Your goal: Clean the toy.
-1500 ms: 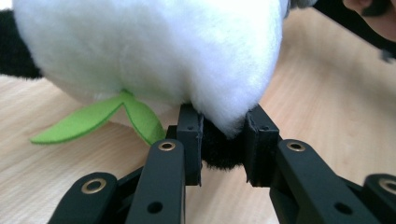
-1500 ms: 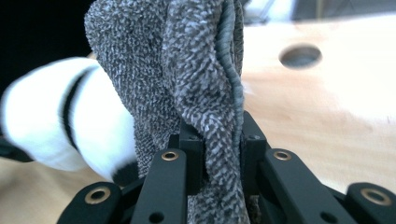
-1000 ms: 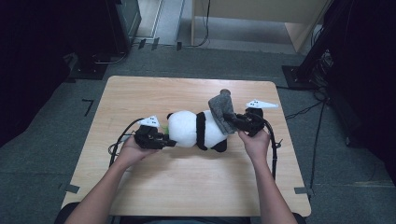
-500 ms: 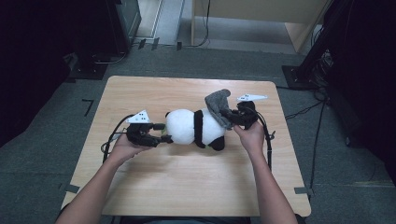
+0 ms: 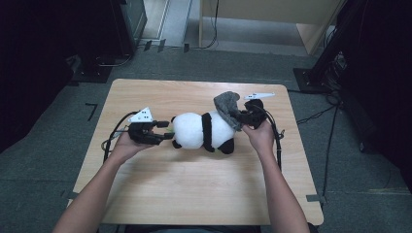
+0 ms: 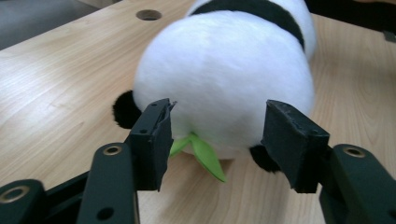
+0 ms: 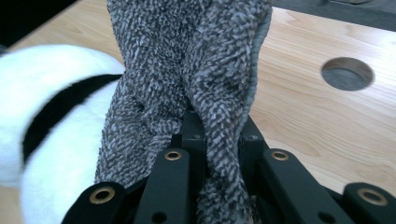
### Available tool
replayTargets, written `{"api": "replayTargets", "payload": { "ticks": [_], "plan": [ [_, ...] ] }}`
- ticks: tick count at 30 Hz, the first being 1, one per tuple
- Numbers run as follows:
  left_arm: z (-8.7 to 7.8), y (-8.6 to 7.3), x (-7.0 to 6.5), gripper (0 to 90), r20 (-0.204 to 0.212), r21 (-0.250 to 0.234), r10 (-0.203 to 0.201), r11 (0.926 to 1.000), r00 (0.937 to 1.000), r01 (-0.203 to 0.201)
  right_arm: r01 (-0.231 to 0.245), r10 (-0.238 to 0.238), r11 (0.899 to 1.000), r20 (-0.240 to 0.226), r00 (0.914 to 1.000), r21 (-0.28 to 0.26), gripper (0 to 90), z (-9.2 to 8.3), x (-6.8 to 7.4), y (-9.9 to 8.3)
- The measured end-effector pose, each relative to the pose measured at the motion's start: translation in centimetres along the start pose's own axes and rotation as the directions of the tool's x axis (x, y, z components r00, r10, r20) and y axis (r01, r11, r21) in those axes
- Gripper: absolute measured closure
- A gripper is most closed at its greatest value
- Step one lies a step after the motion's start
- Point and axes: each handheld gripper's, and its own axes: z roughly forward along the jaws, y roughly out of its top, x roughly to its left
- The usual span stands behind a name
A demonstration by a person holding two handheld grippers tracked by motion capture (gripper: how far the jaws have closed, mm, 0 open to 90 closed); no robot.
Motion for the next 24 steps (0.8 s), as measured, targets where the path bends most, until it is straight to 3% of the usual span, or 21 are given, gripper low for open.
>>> {"api": "replayTargets", "payload": {
  "ticks": [3, 7, 9, 12, 18, 20, 24],
  "plan": [
    [0.4, -0.2, -0.6, 35.9, 0.015, 0.031, 0.035, 0.9989, 0.9993, -0.036, -0.001, 0.001, 1.000, 0.021, 0.9998, 0.017, 79.6, 0.4, -0.3, 0.0],
    [0.9, -0.5, -1.2, 35.4, 0.023, 0.015, 0.032, 0.9994, 0.9992, -0.032, -0.043, 0.043, 0.999, -0.010, 0.9990, -0.005, 79.7, 0.0, -0.5, -0.2],
    [1.0, -0.4, -1.3, 34.9, 0.016, 0.017, 0.037, 0.9991, 0.9992, -0.037, -0.040, 0.039, 0.999, -0.024, 0.9989, -0.026, 80.0, -0.6, -0.2, 0.0],
    [1.1, -0.2, -1.3, 34.8, 0.003, 0.000, 0.022, 0.9998, 0.9998, -0.022, -0.022, 0.020, 0.998, -0.049, 0.9986, -0.060, 80.1, -1.7, 0.3, 0.7],
    [1.4, -0.1, -1.4, 34.9, -0.014, -0.002, 0.026, 0.9997, 0.9996, -0.026, 0.031, -0.039, 0.997, -0.123, 0.9917, -0.067, 80.0, -2.8, 2.3, 1.7],
    [1.6, -0.1, -1.3, 35.0, -0.013, -0.006, 0.020, 0.9998, 0.9997, -0.020, 0.054, -0.062, 0.997, -0.166, 0.9842, -0.054, 80.0, -2.7, 3.3, 2.0],
    [2.1, -0.1, -1.2, 34.7, -0.011, -0.009, 0.011, 0.9999, 0.9999, -0.011, 0.096, -0.094, 0.995, -0.150, 0.9842, 0.003, 80.1, -1.1, 4.4, 2.3]
  ]
}}
